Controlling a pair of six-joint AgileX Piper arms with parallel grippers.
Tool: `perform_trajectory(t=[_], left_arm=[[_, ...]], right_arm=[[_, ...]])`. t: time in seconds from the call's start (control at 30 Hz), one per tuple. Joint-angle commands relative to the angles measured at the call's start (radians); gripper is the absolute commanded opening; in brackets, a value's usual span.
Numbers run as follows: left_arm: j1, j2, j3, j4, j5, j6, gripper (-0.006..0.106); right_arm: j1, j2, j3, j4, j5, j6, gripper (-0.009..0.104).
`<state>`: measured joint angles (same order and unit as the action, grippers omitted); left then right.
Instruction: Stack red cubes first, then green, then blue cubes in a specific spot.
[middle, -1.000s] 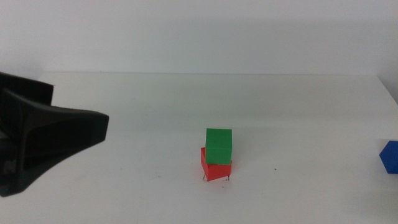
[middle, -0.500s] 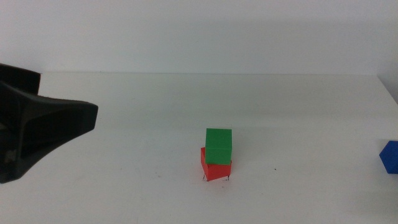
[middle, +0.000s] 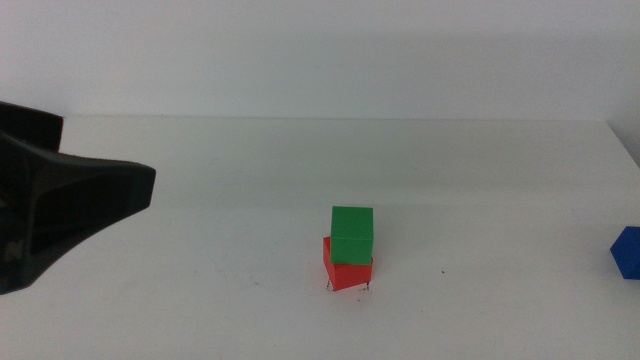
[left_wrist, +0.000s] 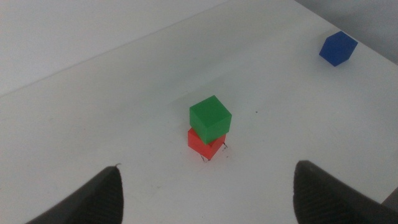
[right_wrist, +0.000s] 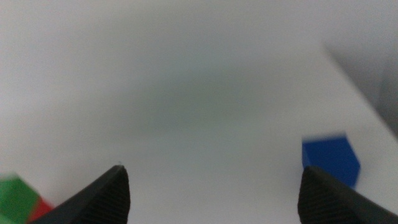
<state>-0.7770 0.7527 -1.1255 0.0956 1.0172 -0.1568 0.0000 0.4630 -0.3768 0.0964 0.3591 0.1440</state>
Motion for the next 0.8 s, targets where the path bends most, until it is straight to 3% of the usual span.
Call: perform_trajectory(t=[0.0,0.2,0.4,0.53,0.77], left_arm=[[-0.001,-0.007,-0.004,0.001,-0.005,-0.001,0.094],[-0.001,-0.011,-0.004,0.001,-0.005,-0.001,0.094],[-0.001,-0.011,-0.004,0.001,-0.005,-0.001,0.094],[-0.001,-0.011,-0.004,0.001,-0.005,-0.001,0.094],[-0.001,-0.011,-0.004,0.001,-0.005,-0.001,0.094]], right_arm=[[-0.001,0.191,-0.14,-0.042,0.204,-0.014,0.093],[-0.001,0.542,-0.33,-0.067,0.368,-0.03,0.093],[-0.006,0.751,-0.402,-0.106,0.39,-0.06,0.093],[-0.08,0.883,-0.551,-0.096,0.487,-0.076,0.093],[-0.238,1.099,-0.722,-0.096,0.507,-0.198,0.093]])
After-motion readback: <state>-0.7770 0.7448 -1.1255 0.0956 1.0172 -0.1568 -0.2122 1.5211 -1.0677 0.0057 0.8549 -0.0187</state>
